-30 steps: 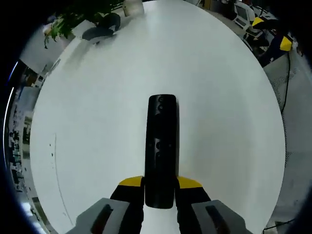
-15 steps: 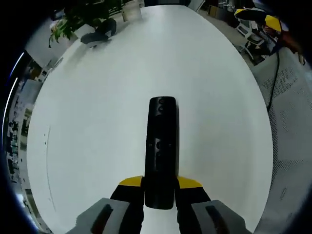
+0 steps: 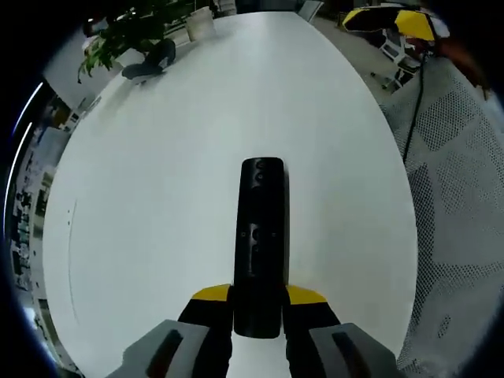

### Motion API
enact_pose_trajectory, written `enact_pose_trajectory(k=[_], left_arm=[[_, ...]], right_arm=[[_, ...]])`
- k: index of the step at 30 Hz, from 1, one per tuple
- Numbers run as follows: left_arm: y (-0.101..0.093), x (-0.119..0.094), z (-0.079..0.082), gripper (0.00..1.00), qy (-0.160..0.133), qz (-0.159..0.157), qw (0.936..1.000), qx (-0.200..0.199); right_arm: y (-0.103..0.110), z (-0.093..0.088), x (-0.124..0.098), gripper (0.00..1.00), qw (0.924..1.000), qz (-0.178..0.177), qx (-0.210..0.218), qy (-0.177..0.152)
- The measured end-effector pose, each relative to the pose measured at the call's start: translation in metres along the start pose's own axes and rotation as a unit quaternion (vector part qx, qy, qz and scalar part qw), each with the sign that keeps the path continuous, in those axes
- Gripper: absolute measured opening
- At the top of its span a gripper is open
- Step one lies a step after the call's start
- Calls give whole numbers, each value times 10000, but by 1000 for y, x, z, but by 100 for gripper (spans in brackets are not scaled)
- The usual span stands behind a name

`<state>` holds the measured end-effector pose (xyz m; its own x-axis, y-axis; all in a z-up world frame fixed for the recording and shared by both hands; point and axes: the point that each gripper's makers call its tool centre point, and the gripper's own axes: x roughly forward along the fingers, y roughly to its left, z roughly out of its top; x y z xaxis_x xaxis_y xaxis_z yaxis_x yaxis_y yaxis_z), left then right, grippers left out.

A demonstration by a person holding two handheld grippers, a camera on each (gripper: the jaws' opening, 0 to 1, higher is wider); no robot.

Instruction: Press the specified remote control buttons in sequence, fully releasing each button before pressing the next.

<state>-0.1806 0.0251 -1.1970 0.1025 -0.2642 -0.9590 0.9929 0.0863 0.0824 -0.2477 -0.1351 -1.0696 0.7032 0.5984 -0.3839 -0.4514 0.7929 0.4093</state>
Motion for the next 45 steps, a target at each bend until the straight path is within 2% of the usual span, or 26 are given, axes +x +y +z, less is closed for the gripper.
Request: enact_pose_trajectory(k=[5,14,16,21,24,28,32,33,34,35,37,39,40,41,43,45], left_arm=[[-18,-3,-3,22,-45,-25,10000,69],[-47,-7,-8,22,-106,-66,9998,129],[-51,-8,-9,22,-99,-56,9999,86],[-60,-10,-13,22,-165,-61,9998,-31],[-65,-11,-14,22,-219,-31,9997,-72],[-68,-12,-17,22,-359,-4,9992,-175],[-68,-12,-17,22,-497,26,9986,-164],[-68,-12,-17,22,-524,21,9985,-170],[-68,-12,-17,22,-565,-3,9982,-178],[-68,-12,-17,22,-592,-21,9981,-175],[-67,-12,-17,22,-633,-62,9978,-178],[-68,-12,-16,22,-644,-89,9978,-127],[-68,-12,-16,22,-645,-102,9978,-107],[-68,-12,-16,22,-642,-111,9979,-65],[-69,-11,-15,22,-620,-143,9979,99],[-69,-11,-14,22,-575,-181,9980,214]], right_arm=[[6,-3,1,21,9998,119,-47,157],[11,-8,6,15,9972,209,-482,528],[13,-10,7,13,9942,214,-801,683],[21,-18,15,11,9890,371,-1079,943],[23,-27,20,7,9809,443,-1444,1221],[30,-38,33,1,9655,622,-2001,1543],[33,-51,48,0,9384,878,-2679,1997],[33,-56,54,0,9282,957,-2881,2151],[34,-58,57,0,9240,1031,-2944,2213],[34,-61,61,0,9229,1060,-2913,2286],[34,-64,70,0,9110,1166,-3118,2435],[32,-71,77,0,8923,1241,-3405,2692],[31,-78,80,0,8804,1330,-3529,2873],[30,-81,82,0,8735,1372,-3603,2972],[27,-88,85,0,8611,1436,-3703,3174],[25,-93,89,0,8547,1474,-3740,3284]])
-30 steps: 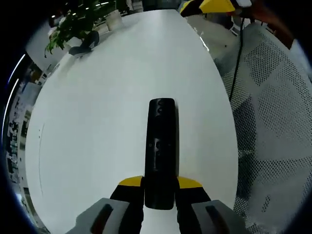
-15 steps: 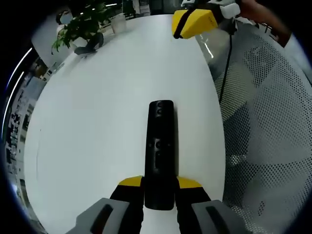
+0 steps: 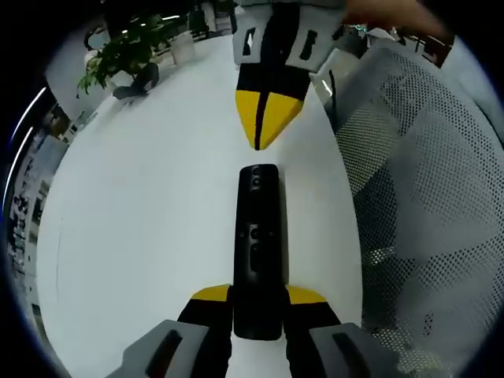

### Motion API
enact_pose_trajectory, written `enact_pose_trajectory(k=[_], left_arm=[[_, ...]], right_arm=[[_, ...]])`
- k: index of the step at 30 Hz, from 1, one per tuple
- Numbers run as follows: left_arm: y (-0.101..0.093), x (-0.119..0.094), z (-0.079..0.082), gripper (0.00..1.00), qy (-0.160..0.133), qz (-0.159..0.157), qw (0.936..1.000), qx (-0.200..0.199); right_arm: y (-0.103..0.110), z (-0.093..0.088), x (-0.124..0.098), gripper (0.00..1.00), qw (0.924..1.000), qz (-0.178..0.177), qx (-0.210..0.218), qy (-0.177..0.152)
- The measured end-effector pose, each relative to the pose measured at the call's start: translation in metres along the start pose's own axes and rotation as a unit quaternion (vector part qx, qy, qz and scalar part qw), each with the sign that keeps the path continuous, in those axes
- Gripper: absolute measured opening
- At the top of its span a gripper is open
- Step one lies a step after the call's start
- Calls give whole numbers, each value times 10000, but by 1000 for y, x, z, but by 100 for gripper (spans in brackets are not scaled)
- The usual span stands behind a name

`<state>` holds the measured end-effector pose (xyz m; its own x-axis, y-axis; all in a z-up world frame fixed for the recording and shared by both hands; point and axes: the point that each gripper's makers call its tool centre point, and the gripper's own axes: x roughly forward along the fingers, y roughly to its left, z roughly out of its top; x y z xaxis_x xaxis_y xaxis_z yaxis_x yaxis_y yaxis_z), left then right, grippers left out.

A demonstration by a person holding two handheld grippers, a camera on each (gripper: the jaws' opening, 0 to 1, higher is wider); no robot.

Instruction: Press the specified remote control buttons in sequence, fully releasing each button before pressing the next.

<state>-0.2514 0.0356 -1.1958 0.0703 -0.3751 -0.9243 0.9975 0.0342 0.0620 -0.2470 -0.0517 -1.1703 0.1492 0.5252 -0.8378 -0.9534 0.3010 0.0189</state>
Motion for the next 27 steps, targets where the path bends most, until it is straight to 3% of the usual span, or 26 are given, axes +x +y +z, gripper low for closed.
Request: enact_pose_trajectory(k=[7,14,20,23,27], left_arm=[[-1,1,1,22,131,-81,9998,126],[-1,1,1,22,177,-71,9998,21],[0,0,0,22,74,-88,9996,-239],[-1,0,0,22,29,-99,9997,-218],[-1,0,0,22,48,-101,9997,-228]], right_arm=[[7,-11,9,0,9983,225,-398,371],[8,-10,10,0,9963,223,-683,464],[5,-7,13,0,9889,183,-1286,725],[6,-5,16,0,9792,169,-1774,973],[6,-5,17,0,9764,213,-1808,1164]])
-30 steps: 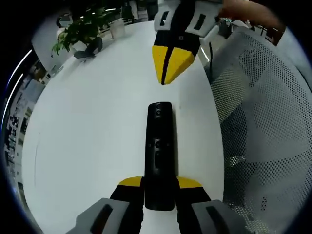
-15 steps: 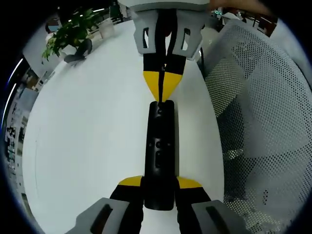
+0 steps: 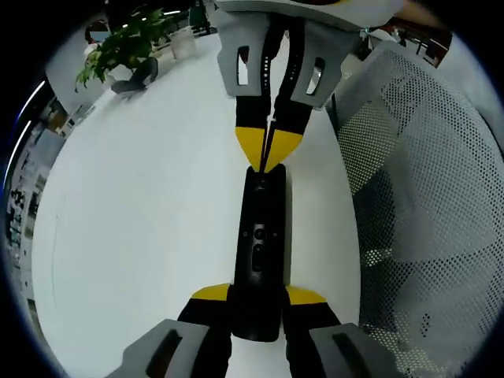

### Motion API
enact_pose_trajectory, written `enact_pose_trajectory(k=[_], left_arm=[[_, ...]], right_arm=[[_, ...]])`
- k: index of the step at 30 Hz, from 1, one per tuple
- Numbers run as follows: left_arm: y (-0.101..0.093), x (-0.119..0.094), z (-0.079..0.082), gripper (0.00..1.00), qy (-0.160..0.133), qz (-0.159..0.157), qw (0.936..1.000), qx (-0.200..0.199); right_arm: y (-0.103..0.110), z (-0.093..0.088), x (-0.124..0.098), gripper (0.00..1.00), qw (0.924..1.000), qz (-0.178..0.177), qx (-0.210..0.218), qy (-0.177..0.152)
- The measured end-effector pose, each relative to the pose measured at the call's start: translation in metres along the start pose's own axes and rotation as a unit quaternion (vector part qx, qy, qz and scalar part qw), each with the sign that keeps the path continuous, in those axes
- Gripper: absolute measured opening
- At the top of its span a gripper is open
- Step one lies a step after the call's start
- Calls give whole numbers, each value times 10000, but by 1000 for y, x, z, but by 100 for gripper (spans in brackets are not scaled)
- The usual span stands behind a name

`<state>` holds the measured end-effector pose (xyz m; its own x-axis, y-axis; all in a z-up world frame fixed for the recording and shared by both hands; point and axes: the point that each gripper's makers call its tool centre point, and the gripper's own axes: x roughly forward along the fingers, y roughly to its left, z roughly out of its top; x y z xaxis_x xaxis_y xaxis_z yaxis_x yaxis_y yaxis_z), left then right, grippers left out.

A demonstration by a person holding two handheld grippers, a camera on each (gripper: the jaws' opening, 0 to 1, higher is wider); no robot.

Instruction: Press the specified remote control buttons in sequence, fully releasing each button before pressing the next.

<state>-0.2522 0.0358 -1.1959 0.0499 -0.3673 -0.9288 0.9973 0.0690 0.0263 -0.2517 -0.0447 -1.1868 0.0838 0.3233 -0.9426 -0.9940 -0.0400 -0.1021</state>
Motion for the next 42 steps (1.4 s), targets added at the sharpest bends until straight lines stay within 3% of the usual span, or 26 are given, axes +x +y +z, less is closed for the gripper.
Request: enact_pose_trajectory(k=[2,4,7,13,17,20,24,28,30,33,35,37,38,42], left_arm=[[0,0,0,22,0,-12,10000,-22],[1,0,-1,22,-38,-33,10000,-58],[1,-1,-1,22,-144,-35,9998,-152],[0,-1,0,22,-223,-40,9996,-150],[1,-1,0,22,-271,-40,9995,-179],[1,-1,0,22,-343,-34,9992,-222],[1,-1,0,22,-369,-27,9991,-218],[1,-1,1,22,-314,-29,9993,-175],[1,-1,0,22,-303,-27,9994,-191],[2,-1,-1,22,-480,-22,9983,-340],[1,-1,-1,23,-523,-17,9981,-340],[1,-1,0,23,-539,-27,9980,-332],[1,-1,0,23,-538,-30,9980,-328],[1,-1,0,23,-514,-15,9982,-312]], right_arm=[[-1,-1,0,0,9998,0,212,-10],[-2,-1,-1,0,9972,-46,697,-252],[-3,-2,-2,0,9876,-112,1434,-635],[-4,0,-4,0,9790,-56,1762,-1020],[0,8,-4,0,9804,97,1654,-1063],[1,9,-2,0,9872,171,1324,-874],[0,9,-2,0,9887,357,1246,-759],[0,9,0,0,9929,472,1008,-428],[0,8,1,0,9931,564,1020,-112],[-1,8,3,0,9876,584,1441,235],[-2,9,4,0,9894,564,1321,200],[-2,9,3,0,9844,532,1679,-17],[-3,9,2,0,9780,495,2013,-245],[-5,12,2,0,9774,214,1902,-900]])
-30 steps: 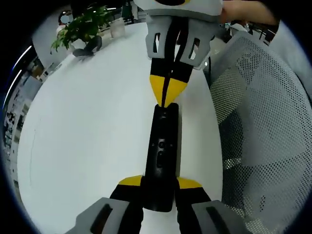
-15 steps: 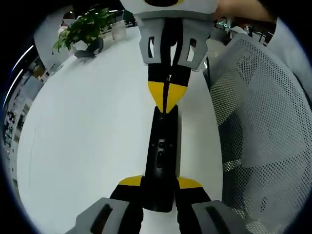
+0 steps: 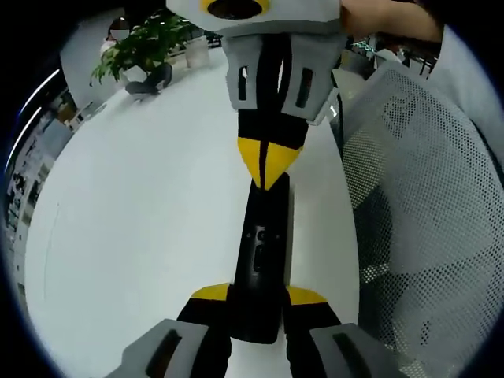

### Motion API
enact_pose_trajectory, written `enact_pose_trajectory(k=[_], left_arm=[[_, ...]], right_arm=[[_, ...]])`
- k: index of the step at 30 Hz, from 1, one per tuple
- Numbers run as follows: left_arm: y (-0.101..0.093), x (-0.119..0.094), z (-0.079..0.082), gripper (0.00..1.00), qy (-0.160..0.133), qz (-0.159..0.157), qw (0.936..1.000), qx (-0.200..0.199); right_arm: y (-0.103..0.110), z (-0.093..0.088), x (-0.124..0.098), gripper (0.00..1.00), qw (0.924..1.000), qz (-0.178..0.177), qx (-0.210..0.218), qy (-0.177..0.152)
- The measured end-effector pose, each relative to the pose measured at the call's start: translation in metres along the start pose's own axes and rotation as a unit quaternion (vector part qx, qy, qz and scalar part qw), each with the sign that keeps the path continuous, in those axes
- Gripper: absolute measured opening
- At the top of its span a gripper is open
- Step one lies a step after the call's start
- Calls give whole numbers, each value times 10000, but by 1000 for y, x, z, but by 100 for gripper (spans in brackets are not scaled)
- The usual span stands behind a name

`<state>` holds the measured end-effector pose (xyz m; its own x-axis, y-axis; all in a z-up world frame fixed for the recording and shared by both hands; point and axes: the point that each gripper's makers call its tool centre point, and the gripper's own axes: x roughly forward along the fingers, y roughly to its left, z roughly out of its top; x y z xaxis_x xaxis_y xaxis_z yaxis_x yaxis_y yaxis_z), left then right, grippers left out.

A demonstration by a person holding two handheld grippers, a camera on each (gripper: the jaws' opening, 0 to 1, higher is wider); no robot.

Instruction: Press the specified remote control buttons in sequence, fully releasing each button before pressing the next.

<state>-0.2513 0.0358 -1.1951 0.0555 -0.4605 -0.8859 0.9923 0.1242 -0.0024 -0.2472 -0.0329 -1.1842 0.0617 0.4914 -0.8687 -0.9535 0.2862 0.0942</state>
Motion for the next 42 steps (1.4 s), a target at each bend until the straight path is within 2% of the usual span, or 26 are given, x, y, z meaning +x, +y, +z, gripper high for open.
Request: enact_pose_trajectory(k=[3,5,10,11,13,14,16,18,23,24,26,28,32,36,37,39,42], left_arm=[[0,0,-1,23,-63,5,10000,-2],[0,-1,-1,23,-124,3,9999,-27],[0,-1,0,22,-165,33,9998,-74],[0,-1,0,22,-168,35,9998,-69],[0,0,0,22,-178,26,9998,-52],[0,0,0,22,-186,20,9998,-46],[0,0,0,22,-190,20,9998,-54],[0,0,1,22,-158,27,9999,-33],[-1,0,1,23,-80,-13,9998,168],[0,0,0,23,-91,-15,9999,141],[0,0,0,24,-174,-33,9997,137],[0,1,0,24,-210,-34,9997,108],[1,1,0,24,-251,-32,9996,85],[1,2,0,23,-267,-47,9996,112],[1,2,0,23,-270,-52,9995,127],[2,2,0,23,-282,-54,9995,103],[2,2,0,23,-303,-48,9995,89]], right_arm=[[1,-2,-2,0,9997,-3,-42,-228],[2,-1,-2,0,9997,-19,-28,-250],[4,11,0,0,9988,0,-405,-260],[5,12,1,0,9988,55,-439,-216],[6,4,6,0,9972,113,-717,165],[4,9,6,0,9956,102,-928,81],[5,8,6,0,9967,78,-779,236],[5,7,6,0,9952,95,-888,403],[7,6,9,0,9804,140,-1756,888],[8,6,9,0,9781,74,-1855,939],[9,6,10,0,9784,-16,-1876,869],[8,5,9,0,9742,-175,-2111,774],[7,7,8,0,9872,-272,-1545,286],[5,9,6,0,9937,-225,-1090,-121],[5,9,6,0,9962,-172,-796,-292],[5,9,4,0,9974,-152,-567,-418],[10,10,5,0,9960,-180,-804,-356]])
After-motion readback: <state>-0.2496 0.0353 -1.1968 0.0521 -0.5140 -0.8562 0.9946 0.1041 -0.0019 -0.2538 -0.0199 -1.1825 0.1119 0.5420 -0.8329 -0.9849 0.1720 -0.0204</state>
